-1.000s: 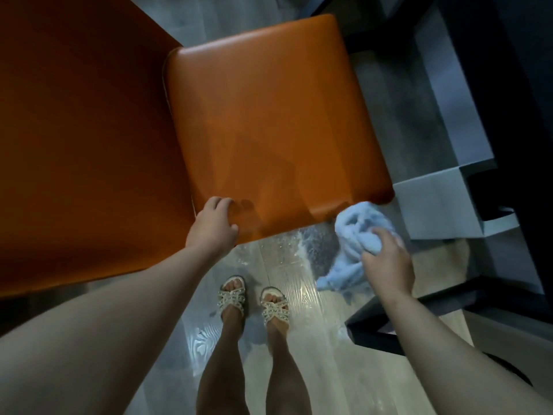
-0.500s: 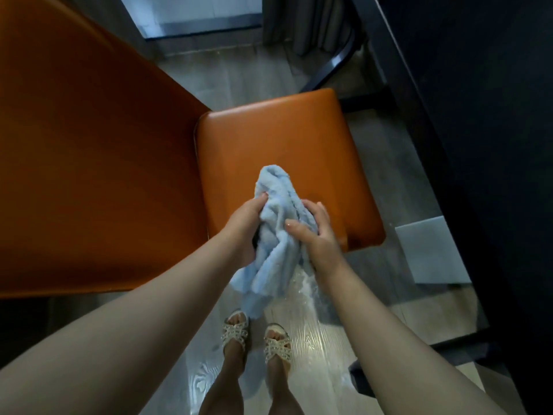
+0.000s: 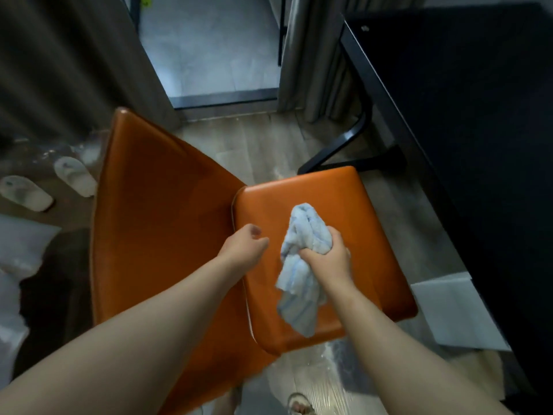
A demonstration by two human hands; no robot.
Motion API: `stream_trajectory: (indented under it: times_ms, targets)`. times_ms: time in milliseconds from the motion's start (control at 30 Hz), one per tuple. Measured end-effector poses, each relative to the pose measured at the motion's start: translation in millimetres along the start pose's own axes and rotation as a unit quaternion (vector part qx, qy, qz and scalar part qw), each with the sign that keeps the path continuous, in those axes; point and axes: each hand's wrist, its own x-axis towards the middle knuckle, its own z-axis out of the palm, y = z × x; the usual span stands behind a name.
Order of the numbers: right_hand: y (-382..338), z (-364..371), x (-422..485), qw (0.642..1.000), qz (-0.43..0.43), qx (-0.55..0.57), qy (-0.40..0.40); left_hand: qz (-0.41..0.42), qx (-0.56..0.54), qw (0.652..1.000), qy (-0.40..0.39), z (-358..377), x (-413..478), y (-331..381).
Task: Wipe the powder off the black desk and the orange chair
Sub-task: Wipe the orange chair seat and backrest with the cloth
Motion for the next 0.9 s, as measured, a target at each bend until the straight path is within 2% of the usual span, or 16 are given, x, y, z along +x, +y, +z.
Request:
stream_trajectory:
  times_ms: [67, 133, 267, 400, 467, 567, 600, 667, 733, 900]
  targets:
    - [-8, 16, 16, 0.997, 0.028, -0.071, 0.013, -0.006, 0.045, 0.999, 0.014, -16, 23, -4]
    - [-14, 33, 33, 0.995, 0.039, -0.09, 0.013, -0.002, 0.075, 0.997, 0.022, -25, 44, -4]
    - [-20, 54, 71, 0.987, 0.003, -0.158, 0.022, 0.008, 0.109, 0.994, 0.029, -23, 86, -4]
    - [-33, 71, 120, 0.949, -0.024, -0.315, 0.012, -0.005, 0.138, 0.99, 0.004, -6, 132, -16]
    - [-39, 85, 150, 0.928, -0.047, -0.369, -0.006, 0.009, 0.193, 0.981, -0.003, 0, 157, -21]
    - [-49, 119, 195, 0.885, -0.125, -0.447, -0.04, 0.023, 0.262, 0.965, -0.024, 7, 194, -29]
    - [-52, 134, 208, 0.868, -0.157, -0.467, -0.067, 0.011, 0.257, 0.966, -0.034, 12, 205, -32]
    - [-50, 162, 228, 0.831, -0.205, -0.498, -0.137, -0.056, 0.179, 0.981, -0.044, 27, 222, -35]
    - [-40, 175, 248, 0.81, -0.21, -0.517, -0.18, -0.098, 0.111, 0.989, -0.02, 42, 230, -33]
    - [-24, 129, 302, 0.817, -0.168, -0.536, -0.131, -0.059, 0.172, 0.983, 0.015, 62, 234, -13]
